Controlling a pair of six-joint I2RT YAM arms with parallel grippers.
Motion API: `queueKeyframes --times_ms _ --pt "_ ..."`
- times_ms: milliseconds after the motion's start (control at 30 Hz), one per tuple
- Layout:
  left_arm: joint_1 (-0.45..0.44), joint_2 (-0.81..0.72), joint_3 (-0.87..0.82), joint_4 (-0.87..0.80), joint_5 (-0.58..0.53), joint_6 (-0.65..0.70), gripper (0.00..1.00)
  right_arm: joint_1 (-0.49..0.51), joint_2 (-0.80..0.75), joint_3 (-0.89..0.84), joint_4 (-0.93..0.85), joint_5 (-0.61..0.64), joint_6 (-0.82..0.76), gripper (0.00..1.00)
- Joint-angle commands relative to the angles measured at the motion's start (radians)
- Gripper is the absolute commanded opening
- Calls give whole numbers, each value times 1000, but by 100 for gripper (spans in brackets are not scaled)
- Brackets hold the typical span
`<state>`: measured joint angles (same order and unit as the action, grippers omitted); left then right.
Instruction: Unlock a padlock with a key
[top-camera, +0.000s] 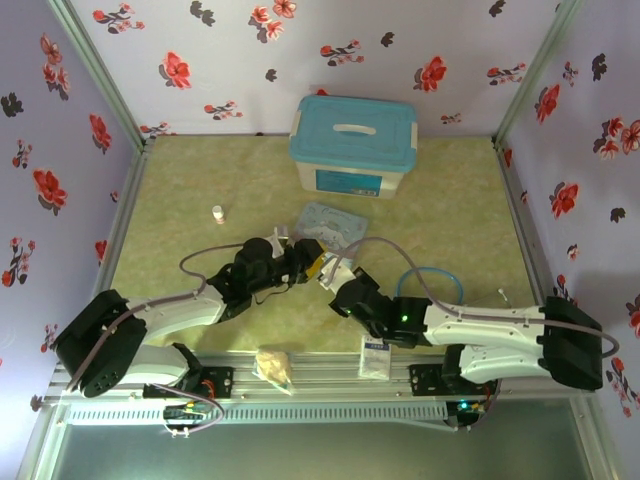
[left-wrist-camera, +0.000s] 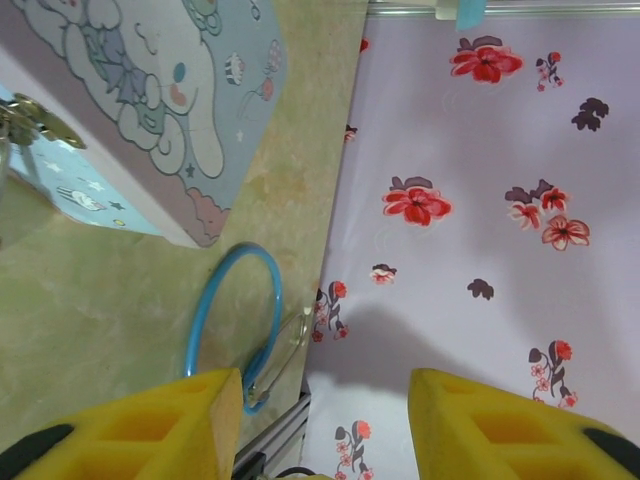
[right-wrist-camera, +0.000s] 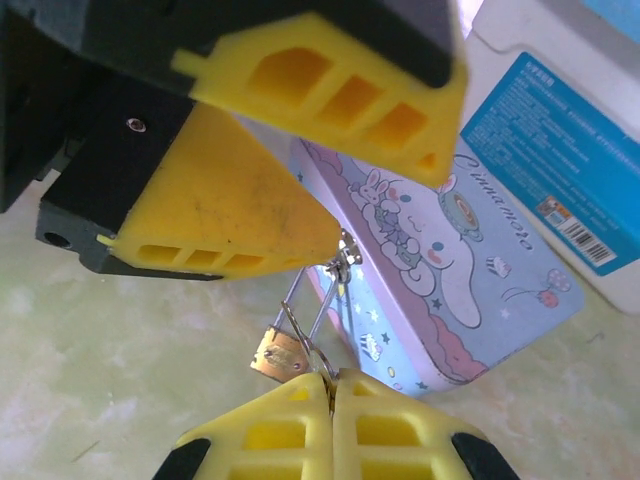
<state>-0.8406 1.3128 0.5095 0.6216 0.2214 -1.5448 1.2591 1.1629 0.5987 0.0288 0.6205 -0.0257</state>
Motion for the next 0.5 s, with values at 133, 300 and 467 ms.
queueKeyframes --times_ms 133,300,467 --pt "-5 25 -31 15 7 -17 55 26 16 33 101 182 -57 0" --pt "-6 18 -39 34 -16 -32 57 34 22 25 129 168 -77 0" --pt "-10 55 -57 186 -15 -116 52 56 76 25 200 175 -126 0"
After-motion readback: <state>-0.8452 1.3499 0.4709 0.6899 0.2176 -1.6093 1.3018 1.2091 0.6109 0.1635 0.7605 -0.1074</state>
